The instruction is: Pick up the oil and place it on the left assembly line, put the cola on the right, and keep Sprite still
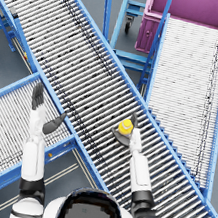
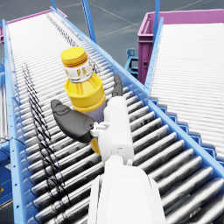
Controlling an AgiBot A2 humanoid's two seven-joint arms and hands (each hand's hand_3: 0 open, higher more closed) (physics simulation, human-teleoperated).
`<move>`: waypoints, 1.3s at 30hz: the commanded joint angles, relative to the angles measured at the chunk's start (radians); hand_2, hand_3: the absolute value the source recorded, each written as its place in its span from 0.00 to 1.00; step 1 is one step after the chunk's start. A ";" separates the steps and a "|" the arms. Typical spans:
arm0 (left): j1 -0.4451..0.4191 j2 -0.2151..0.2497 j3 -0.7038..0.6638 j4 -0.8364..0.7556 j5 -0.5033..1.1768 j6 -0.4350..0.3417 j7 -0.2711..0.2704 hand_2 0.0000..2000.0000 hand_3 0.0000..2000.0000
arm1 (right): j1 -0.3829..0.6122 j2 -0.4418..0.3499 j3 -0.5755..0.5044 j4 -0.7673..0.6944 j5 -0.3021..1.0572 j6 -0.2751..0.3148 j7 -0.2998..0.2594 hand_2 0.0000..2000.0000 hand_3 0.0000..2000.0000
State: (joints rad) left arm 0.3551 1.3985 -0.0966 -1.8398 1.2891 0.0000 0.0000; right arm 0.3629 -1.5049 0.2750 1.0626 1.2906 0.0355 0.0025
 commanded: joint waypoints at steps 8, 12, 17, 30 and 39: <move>-0.033 0.009 0.004 -0.064 0.000 0.000 0.000 0.00 0.00 | 0.053 0.002 -0.005 0.233 0.005 0.088 -0.010 1.00 1.00; -0.055 0.013 0.074 -0.102 0.000 0.000 0.000 0.00 0.00 | 0.121 -0.037 -0.044 0.466 0.001 0.146 -0.002 1.00 1.00; -0.073 0.014 0.217 -0.095 0.000 0.000 0.000 0.00 0.00 | 0.201 -0.049 -0.002 0.569 0.000 0.122 -0.002 1.00 1.00; -0.011 0.087 0.420 0.009 0.321 0.000 0.000 0.00 0.00 | 0.197 0.017 0.275 0.656 0.000 0.124 -0.008 1.00 1.00; 0.027 0.123 0.425 0.055 0.336 -0.083 -0.002 0.68 0.16 | 0.166 0.048 0.356 0.659 0.003 -0.025 -0.003 1.00 1.00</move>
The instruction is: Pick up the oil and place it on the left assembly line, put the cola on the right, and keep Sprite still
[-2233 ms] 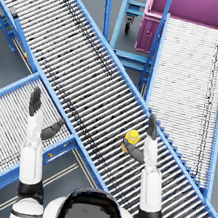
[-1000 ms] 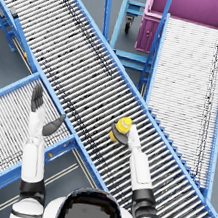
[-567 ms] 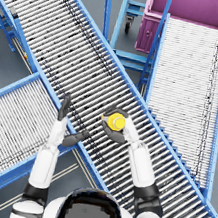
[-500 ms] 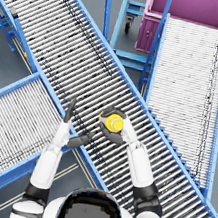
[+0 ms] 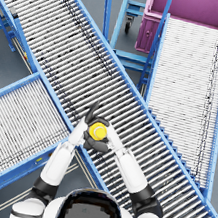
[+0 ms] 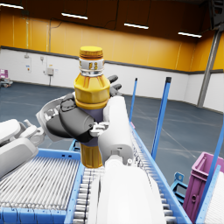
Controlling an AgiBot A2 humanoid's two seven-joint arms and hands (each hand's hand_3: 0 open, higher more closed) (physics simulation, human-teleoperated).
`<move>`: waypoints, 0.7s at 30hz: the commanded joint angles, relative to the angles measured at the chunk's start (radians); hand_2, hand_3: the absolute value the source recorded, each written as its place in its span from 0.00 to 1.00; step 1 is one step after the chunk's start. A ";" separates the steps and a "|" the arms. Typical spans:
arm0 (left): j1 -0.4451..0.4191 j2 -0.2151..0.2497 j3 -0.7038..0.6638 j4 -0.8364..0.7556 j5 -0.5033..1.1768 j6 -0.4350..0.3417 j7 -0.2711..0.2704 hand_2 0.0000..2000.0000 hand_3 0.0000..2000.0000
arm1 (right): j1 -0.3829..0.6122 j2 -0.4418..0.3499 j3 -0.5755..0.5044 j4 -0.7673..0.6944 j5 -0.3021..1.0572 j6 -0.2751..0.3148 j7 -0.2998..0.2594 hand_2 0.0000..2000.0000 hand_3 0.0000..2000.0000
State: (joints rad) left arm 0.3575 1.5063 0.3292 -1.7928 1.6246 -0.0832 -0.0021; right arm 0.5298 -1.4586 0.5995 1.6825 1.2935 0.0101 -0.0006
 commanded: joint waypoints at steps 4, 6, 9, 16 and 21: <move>0.006 -0.002 -0.003 0.001 0.001 -0.105 -0.010 1.00 0.82 | -0.004 0.011 0.008 0.082 0.002 0.000 -0.004 1.00 1.00; 0.018 0.004 0.013 -0.016 0.001 -0.111 -0.012 1.00 1.00 | -0.005 0.015 0.002 0.093 0.003 0.017 -0.008 1.00 1.00; 0.009 -0.002 0.018 -0.036 0.001 -0.100 -0.020 1.00 1.00 | -0.005 0.015 -0.007 0.110 0.001 -0.002 -0.005 0.00 0.51; -0.125 -0.040 -0.274 -0.028 0.001 -0.094 -0.012 1.00 1.00 | -0.055 0.042 -0.104 0.154 -0.003 -0.009 0.000 0.00 0.00; -0.191 -0.020 -0.483 -0.026 0.001 -0.094 -0.010 1.00 1.00 | -0.038 0.008 -0.106 0.124 -0.003 -0.010 0.000 0.00 0.00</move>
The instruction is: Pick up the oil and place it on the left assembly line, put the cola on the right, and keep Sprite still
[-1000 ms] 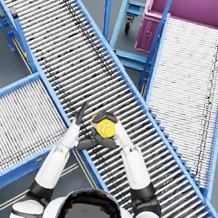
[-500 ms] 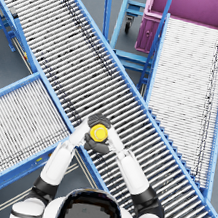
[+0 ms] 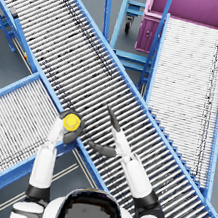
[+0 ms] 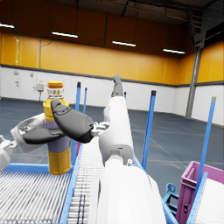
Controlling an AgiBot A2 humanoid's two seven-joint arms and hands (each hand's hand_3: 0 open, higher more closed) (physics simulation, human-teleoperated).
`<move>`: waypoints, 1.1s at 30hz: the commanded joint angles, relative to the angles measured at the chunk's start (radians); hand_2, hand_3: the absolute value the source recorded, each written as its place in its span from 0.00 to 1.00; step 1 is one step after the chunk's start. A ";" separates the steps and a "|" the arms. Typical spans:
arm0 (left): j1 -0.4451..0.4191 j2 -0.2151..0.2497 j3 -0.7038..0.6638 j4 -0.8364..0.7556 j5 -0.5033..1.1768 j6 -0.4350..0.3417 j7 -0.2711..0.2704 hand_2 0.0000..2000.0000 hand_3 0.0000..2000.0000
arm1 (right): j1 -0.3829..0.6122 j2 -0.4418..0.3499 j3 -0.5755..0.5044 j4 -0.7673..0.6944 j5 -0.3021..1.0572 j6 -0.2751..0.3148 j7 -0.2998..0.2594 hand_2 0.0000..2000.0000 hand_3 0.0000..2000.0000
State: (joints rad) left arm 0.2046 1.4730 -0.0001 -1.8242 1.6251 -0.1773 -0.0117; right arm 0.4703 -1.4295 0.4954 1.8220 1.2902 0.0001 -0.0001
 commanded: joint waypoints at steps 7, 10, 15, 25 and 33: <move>-0.075 0.031 -0.423 0.111 0.000 -0.001 0.005 1.00 1.00 | 0.057 -0.079 0.053 -0.087 0.000 0.000 0.000 0.00 0.00; -0.064 0.012 -0.508 0.177 0.000 0.000 0.005 1.00 1.00 | 0.066 -0.098 0.072 -0.103 0.000 0.000 0.000 0.00 0.00; -0.039 -0.021 -0.627 0.255 0.000 0.049 0.006 0.00 0.67 | 0.068 -0.115 0.073 -0.105 0.000 0.000 0.000 0.00 0.00; 0.006 -0.108 -0.721 0.079 -0.001 0.173 0.012 0.00 0.00 | 0.064 -0.139 -0.007 -0.110 0.000 0.000 0.000 0.00 0.00; 0.003 -0.110 -0.422 -0.036 0.000 0.177 0.012 0.00 0.00 | 0.084 -0.058 -0.207 -0.058 0.000 0.000 0.000 0.00 0.00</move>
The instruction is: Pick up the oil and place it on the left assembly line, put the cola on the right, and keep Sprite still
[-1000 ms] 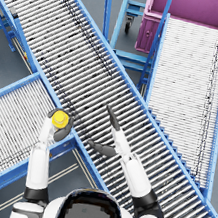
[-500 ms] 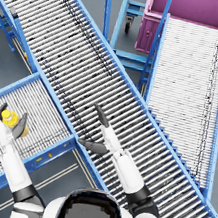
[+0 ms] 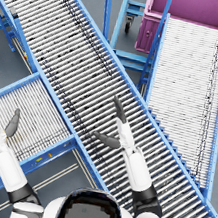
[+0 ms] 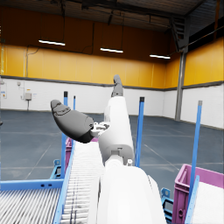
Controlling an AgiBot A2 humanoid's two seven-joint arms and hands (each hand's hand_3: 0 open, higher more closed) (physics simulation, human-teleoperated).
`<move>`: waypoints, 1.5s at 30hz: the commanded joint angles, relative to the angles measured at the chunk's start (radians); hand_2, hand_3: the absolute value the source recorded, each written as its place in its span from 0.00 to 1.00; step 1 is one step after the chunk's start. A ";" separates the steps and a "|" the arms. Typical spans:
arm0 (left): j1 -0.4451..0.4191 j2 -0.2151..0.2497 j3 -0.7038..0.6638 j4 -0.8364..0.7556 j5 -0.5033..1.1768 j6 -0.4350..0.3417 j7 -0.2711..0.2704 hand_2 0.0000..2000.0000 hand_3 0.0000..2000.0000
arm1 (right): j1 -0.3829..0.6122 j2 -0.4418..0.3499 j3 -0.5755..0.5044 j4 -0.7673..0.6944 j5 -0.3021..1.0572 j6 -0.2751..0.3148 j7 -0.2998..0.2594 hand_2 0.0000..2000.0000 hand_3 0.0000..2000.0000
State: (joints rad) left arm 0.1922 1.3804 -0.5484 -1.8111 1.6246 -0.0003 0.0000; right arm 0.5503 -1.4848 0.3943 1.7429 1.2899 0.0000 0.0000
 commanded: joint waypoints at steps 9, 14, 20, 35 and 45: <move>0.128 -0.073 0.386 -0.026 0.000 0.000 0.000 0.00 0.00 | 0.011 -0.011 -0.345 0.039 0.000 0.000 0.000 0.00 0.00; 0.199 -0.068 0.487 -0.021 0.001 0.000 0.000 0.00 0.00 | 0.000 -0.012 -0.420 0.034 -0.001 0.000 0.000 0.00 0.00; 0.186 -0.060 0.499 -0.013 -0.006 0.001 0.001 0.00 0.00 | -0.022 -0.010 -0.406 0.029 -0.005 0.001 -0.001 0.00 0.00; 0.131 -0.123 0.636 0.002 -0.350 0.057 0.057 0.00 0.00 | -0.160 0.150 -0.286 0.042 -0.164 0.056 -0.057 0.00 0.00; 0.100 -0.170 0.741 0.014 -0.602 0.098 0.097 0.00 0.00 | -0.253 0.268 -0.200 0.052 -0.280 0.096 -0.097 0.00 0.00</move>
State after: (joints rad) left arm 0.2912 1.2094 0.1953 -1.7968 1.0158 0.0983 0.0981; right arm 0.2947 -1.2135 0.1966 1.7955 1.0071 0.0972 -0.0984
